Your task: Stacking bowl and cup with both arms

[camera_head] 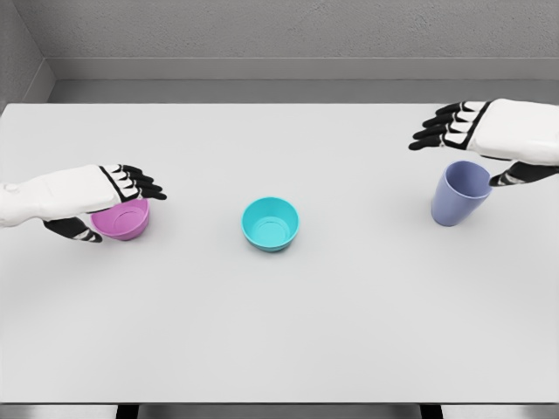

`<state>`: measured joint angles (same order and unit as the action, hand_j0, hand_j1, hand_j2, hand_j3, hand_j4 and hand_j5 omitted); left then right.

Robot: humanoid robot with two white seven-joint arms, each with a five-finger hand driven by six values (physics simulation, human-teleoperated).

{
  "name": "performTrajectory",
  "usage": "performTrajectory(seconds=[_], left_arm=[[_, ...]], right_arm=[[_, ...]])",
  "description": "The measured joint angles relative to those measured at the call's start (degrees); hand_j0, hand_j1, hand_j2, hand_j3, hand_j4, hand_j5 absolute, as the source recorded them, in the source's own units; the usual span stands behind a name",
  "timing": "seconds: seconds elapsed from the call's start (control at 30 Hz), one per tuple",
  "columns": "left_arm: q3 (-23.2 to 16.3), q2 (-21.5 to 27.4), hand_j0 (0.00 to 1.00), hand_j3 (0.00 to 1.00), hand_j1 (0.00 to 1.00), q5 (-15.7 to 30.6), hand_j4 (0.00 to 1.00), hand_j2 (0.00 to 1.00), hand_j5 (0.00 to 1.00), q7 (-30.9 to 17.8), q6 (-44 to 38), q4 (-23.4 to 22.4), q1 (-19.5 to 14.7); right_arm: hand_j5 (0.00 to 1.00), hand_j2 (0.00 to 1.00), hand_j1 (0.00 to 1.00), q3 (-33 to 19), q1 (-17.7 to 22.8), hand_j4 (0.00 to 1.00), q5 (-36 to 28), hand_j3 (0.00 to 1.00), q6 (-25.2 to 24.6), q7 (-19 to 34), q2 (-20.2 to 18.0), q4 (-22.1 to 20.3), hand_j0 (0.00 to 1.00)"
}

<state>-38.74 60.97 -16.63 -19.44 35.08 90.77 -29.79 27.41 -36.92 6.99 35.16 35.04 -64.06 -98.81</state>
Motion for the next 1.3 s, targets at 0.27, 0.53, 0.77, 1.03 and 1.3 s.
performTrajectory(seconds=[0.27,0.53,0.77,1.03,1.3], left_arm=[[-2.5,0.3,1.0,1.0,1.0,-0.1,1.0,1.0,1.0,-1.0,0.0,0.0,-6.1],[-11.2,0.2,1.0,1.0,1.0,-5.9,1.0,1.0,1.0,-7.0,0.0,-0.2,-16.3],[-15.1,-0.1,1.0,1.0,1.0,-9.0,1.0,1.0,1.0,-8.6,0.0,-1.6,-16.5],[-15.9,-1.1,1.0,1.0,1.0,-9.1,1.0,1.0,1.0,-8.8,0.0,-2.7,-17.2],[-15.7,-3.2,1.0,1.0,1.0,-9.2,1.0,1.0,1.0,-8.6,0.0,-7.2,-17.1]], right_arm=[[1.0,1.0,1.0,-0.6,-0.9,1.0,-0.2,1.0,0.0,0.0,-0.4,0.2,1.0],[1.0,1.0,1.0,-1.2,-0.3,1.0,-0.2,1.0,0.0,0.0,-3.5,0.7,1.0],[1.0,1.0,1.0,-0.2,0.7,1.0,-0.2,1.0,0.0,0.0,-4.6,0.6,1.0],[1.0,1.0,1.0,0.1,1.2,1.0,0.7,1.0,0.0,0.0,-5.9,1.1,1.0],[1.0,1.0,1.0,2.4,1.2,1.0,1.2,1.0,0.0,0.0,-5.3,1.3,1.0]])
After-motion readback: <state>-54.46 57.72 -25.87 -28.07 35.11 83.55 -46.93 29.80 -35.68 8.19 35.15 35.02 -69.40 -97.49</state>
